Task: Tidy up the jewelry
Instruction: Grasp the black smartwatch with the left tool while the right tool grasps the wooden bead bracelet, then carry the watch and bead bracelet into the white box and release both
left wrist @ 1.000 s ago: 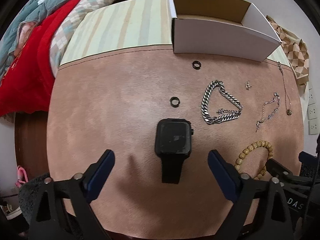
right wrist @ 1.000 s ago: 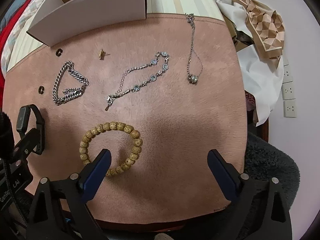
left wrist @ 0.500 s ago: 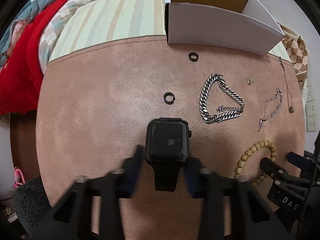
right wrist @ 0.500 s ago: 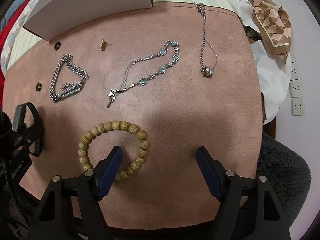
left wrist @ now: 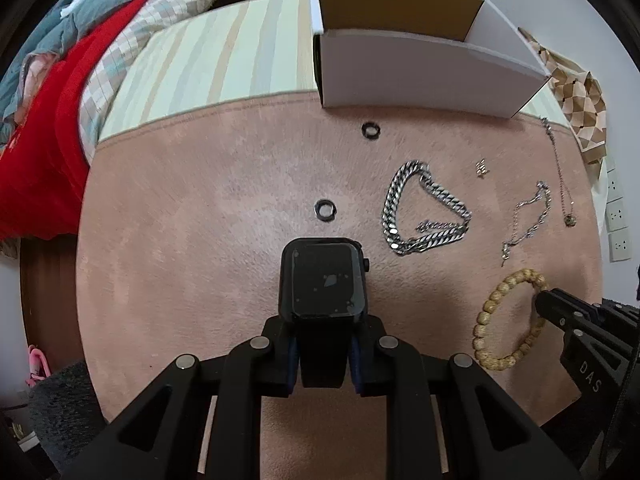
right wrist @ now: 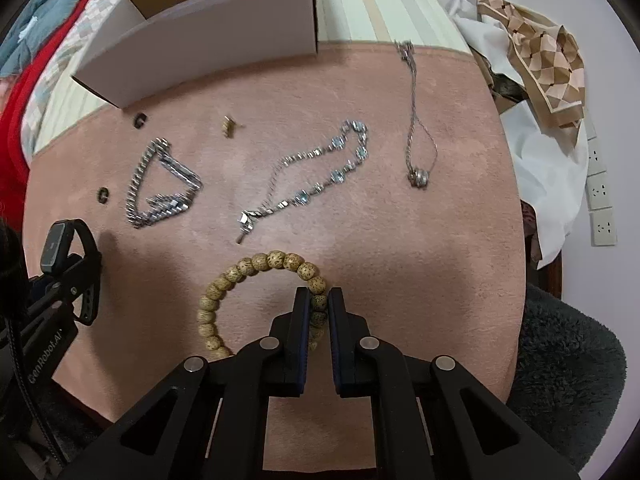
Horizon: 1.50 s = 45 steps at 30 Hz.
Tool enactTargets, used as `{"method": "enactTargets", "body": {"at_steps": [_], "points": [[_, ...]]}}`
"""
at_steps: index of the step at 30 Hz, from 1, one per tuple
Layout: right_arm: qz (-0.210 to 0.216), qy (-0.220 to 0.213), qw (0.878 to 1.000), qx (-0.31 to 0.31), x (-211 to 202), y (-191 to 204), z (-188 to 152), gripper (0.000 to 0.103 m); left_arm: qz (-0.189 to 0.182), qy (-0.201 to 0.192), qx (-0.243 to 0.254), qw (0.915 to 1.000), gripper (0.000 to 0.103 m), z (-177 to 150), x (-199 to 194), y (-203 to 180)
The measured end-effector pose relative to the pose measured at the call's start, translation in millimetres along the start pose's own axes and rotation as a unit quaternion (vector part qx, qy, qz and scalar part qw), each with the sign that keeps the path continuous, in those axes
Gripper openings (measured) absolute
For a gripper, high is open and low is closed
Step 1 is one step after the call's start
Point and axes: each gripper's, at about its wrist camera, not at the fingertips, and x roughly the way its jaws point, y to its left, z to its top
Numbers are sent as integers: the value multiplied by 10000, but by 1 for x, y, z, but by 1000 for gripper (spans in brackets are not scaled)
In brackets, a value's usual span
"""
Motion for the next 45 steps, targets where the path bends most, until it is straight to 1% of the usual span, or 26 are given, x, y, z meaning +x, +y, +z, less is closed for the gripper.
{"method": "enactTargets", "body": {"at_steps": [4,10,16,20,23,28,31,35,39,44,45], "points": [[57,-294,9995,-80,-24,4,3,9,-14,-163,-58,9998,16,4,-22,-3],[78,-747,9968,-261,-62,9,10,9,1,-541,-107,9985,16,7,-54,-3],[109,-1220,9913,-472,-101,16,19,9,-42,-889,-149,9959,16,27,-77,-3],[166,-1448,9881,-487,-117,14,36,9,-62,-1104,-198,9937,16,42,-91,-3],[314,-1630,9851,-441,-133,12,55,9,-78,-1237,-236,9920,16,55,-99,-2],[607,-1887,9792,-439,-159,12,90,9,-141,-1427,-312,9892,16,91,-110,6],[655,-2053,9752,-514,-169,16,113,9,-187,-1481,-367,9881,16,113,-111,11],[699,-2048,9744,-614,-167,23,144,9,-246,-1496,-391,9877,16,139,-106,13],[857,-1769,9783,-651,-143,28,177,9,-400,-1366,-415,9889,16,161,-90,14],[1063,-1283,9837,-680,-97,30,204,9,-804,-953,-439,9912,16,184,-56,14],[1054,-1234,9844,-680,-90,30,204,9,-840,-896,-442,9914,16,188,-52,12]]}}
